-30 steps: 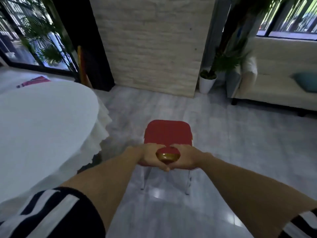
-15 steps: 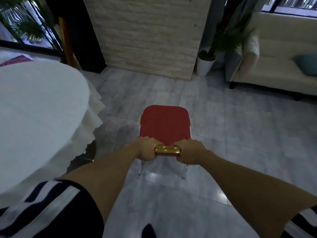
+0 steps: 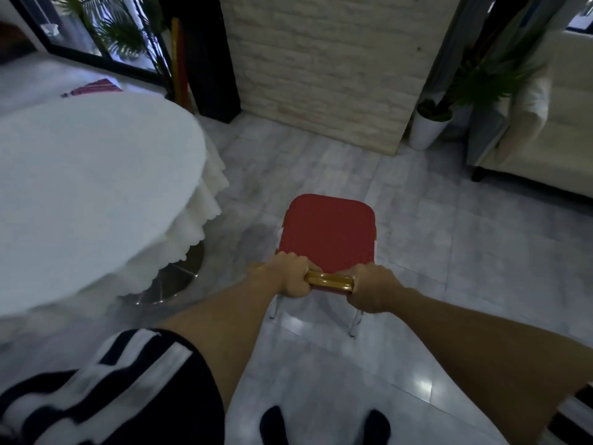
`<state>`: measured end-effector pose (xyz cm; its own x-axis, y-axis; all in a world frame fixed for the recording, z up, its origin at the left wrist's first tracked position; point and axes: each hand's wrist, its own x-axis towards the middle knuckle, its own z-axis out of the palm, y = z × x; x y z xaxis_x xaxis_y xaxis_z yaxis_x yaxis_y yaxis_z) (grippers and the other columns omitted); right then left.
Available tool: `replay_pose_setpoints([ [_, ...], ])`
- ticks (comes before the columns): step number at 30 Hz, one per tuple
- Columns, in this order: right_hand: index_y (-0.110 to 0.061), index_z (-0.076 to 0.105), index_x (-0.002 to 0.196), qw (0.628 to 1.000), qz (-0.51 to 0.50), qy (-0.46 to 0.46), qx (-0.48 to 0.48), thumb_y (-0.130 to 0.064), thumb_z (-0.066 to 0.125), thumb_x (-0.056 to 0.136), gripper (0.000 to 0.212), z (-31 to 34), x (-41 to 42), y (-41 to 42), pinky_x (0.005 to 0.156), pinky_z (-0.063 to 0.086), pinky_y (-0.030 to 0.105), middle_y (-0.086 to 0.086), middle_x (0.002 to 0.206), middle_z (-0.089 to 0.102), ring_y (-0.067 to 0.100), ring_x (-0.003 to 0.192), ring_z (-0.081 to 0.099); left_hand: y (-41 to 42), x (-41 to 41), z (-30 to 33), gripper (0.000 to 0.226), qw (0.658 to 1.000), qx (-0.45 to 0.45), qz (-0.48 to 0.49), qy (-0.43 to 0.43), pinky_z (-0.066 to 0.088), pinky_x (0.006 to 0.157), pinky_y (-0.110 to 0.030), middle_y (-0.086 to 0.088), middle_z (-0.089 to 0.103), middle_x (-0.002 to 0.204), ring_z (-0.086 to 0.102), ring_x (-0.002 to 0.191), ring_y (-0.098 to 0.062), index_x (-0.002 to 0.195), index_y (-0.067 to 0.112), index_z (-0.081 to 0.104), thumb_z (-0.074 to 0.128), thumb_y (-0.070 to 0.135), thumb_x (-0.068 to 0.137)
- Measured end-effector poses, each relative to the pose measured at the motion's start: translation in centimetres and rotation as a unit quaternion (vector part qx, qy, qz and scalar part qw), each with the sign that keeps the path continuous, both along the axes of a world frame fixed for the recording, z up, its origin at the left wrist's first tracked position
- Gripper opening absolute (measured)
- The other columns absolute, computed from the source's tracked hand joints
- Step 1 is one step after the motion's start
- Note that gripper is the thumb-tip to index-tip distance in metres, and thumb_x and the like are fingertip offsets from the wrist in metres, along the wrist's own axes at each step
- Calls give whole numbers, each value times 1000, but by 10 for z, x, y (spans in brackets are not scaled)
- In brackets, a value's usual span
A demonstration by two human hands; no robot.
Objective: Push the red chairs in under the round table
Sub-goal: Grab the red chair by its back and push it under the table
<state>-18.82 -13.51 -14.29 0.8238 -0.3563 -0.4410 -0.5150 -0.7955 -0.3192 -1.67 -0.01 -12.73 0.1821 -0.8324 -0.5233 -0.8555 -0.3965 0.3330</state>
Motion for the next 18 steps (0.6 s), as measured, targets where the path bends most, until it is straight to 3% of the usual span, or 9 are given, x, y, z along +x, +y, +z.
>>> replay_pose_setpoints([
  [3,-47,70,127,999,32,-8,8,-23,62,85,49,-4,-2,-13,70,49,29,-11,84,62,22,78,64,-2,-13,5,26,999,-12,31,-5,49,84,-33,3,71,94,66,89,-26,97,45,70,60,24,87],
  [7,-50,65,90,994,109,-11,19,-19,61,82,33,-4,-12,-37,66,45,29,-13,77,61,24,78,67,-5,-41,3,33,995,-8,94,-14,47,89,-35,0,74,114,68,105,-30,117,41,72,58,30,90],
  [9,-50,60,84,989,145,-12,11,-19,58,82,31,-2,-18,-51,67,43,30,-13,79,60,26,82,67,-7,-61,2,41,991,-5,128,-27,46,93,-37,1,74,118,67,110,-30,123,44,70,55,33,87],
  [15,-44,73,103,970,244,-5,-3,-17,60,83,36,7,-13,-82,64,40,28,-14,83,60,19,78,59,-14,-102,1,39,972,-31,231,-34,51,97,-42,-1,75,115,68,109,-32,124,41,70,56,29,89],
  [18,-48,70,103,956,293,12,-24,-22,58,80,37,9,-6,-91,67,54,34,-15,87,67,20,82,66,-15,-120,2,36,959,-36,279,-28,47,91,-40,-5,74,116,67,108,-34,121,34,70,56,24,90],
])
